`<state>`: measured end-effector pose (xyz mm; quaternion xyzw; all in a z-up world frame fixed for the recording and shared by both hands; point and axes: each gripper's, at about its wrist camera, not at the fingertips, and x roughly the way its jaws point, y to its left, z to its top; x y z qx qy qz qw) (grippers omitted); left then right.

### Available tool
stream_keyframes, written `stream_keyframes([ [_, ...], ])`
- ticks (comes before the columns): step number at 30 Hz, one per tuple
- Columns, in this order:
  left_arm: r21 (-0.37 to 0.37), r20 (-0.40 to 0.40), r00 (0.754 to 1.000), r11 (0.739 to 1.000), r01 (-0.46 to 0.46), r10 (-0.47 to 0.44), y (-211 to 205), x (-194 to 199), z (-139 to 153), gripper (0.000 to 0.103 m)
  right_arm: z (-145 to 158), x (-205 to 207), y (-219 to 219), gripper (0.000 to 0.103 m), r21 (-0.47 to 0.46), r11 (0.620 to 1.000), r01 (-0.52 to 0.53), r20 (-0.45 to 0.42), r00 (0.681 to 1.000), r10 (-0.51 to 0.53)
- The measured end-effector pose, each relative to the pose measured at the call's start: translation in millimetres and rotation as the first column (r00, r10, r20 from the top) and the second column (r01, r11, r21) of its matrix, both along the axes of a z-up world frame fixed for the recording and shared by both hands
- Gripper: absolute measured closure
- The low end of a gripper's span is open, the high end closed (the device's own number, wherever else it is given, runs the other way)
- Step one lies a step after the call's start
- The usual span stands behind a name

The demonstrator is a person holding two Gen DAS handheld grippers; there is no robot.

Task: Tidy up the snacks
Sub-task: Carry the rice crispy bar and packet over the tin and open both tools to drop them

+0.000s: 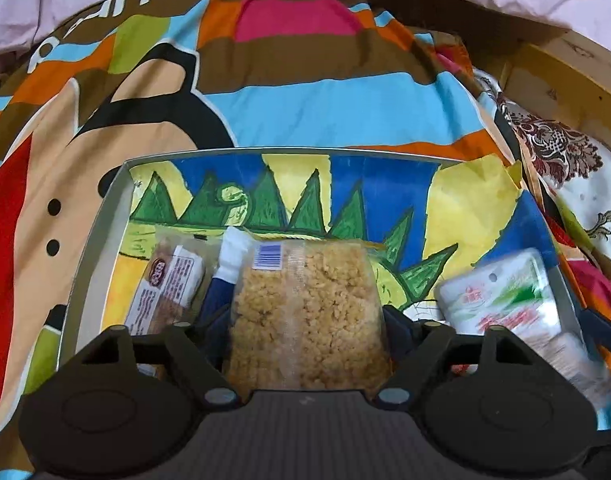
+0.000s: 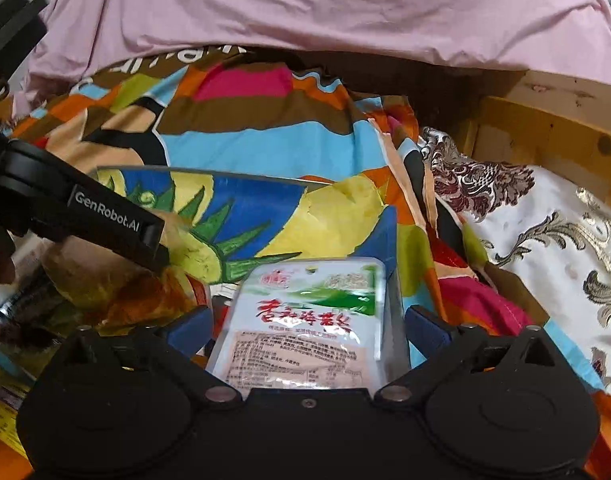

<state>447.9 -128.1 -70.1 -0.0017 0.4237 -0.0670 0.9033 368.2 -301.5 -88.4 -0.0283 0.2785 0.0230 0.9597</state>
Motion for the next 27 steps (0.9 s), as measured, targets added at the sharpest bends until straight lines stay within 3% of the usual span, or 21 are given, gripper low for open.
stream_keyframes([
  [5, -0.070, 0.025, 0.999, 0.997, -0.029, 0.031, 11, -9, 16, 0.010, 13, -11, -1, 0.001, 0.023, 1.000, 0.007, 0.028, 1.000, -0.008],
  [15, -0.135, 0.168, 0.982, 0.989, -0.061, 0.084, 34, -50, 65, 0.001, 63, -53, -16, 0.001, 0.062, 0.997, 0.043, 0.154, 0.987, -0.053],
  [21, -0.161, 0.258, 0.961, 0.985, -0.055, 0.096, 45, -87, 92, 0.001, 98, -92, -21, 0.001, 0.057, 0.997, 0.052, 0.245, 0.967, -0.064],
  [27, -0.155, 0.355, 0.924, 0.984, -0.090, 0.140, 58, -136, 114, 0.001, 122, -131, -18, 0.001, 0.027, 0.998, 0.050, 0.324, 0.944, -0.056],
])
